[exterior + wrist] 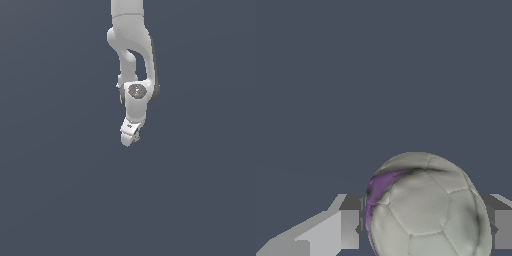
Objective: Pick up the object and move it to a goal position.
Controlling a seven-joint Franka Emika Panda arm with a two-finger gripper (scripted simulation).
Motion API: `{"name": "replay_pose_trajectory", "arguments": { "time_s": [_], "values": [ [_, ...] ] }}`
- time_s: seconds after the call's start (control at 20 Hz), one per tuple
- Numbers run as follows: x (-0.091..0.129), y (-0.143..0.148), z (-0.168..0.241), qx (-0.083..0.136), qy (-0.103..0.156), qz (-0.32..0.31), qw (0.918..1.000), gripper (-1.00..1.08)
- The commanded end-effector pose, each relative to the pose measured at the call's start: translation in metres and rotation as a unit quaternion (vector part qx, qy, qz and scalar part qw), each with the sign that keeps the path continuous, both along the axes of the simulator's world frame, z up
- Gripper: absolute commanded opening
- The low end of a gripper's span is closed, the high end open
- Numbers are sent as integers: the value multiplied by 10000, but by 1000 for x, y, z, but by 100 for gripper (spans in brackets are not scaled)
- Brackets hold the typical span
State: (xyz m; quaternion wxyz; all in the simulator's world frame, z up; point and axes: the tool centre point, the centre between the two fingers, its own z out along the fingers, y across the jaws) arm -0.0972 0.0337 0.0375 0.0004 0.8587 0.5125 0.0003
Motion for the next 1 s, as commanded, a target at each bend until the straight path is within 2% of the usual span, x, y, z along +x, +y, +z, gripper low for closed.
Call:
{"name": "replay_pose_trajectory", "arguments": {
  "time_s": [0.0, 0.45, 0.95],
  "values": [
    [0, 0, 2, 0, -4, 0, 10000, -100],
    [1, 5, 37, -2, -3, 2, 10000, -100],
    [3, 19, 124, 2, 2, 12, 10000, -100]
  ]
}}
